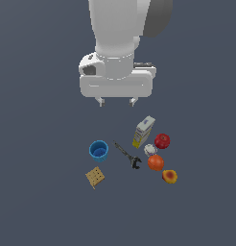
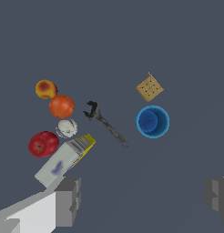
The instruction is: Pick up a designated object from a clutter of objects.
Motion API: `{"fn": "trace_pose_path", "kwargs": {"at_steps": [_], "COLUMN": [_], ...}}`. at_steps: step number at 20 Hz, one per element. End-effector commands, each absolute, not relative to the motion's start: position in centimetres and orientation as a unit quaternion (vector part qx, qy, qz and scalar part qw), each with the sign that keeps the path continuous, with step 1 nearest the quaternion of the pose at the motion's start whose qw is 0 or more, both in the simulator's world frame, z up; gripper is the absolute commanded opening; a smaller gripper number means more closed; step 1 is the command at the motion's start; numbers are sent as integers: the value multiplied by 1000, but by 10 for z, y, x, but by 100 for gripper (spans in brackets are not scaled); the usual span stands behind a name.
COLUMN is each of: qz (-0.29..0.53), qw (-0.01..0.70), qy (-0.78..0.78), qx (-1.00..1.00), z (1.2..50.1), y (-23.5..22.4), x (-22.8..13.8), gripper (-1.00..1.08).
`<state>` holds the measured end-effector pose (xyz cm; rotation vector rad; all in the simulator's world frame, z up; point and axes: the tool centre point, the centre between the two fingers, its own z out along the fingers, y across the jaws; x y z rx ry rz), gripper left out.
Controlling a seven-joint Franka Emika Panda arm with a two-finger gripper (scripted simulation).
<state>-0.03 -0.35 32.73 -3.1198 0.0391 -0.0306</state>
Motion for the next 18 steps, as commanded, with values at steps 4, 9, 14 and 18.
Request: {"fn": "trace_pose_path", "kwargs": {"at_steps": [4, 9, 14, 18], "qz": [-10, -11, -11, -10], "qw": [11, 12, 13, 12], "qy": [18, 45, 48, 51], "qx": [-1000, -999, -999, -999], "z": [326, 321, 321, 317], "y": [-7, -27, -31, -26], "x": [0, -1, -1, 2], "gripper": [100, 100, 100, 100]}}
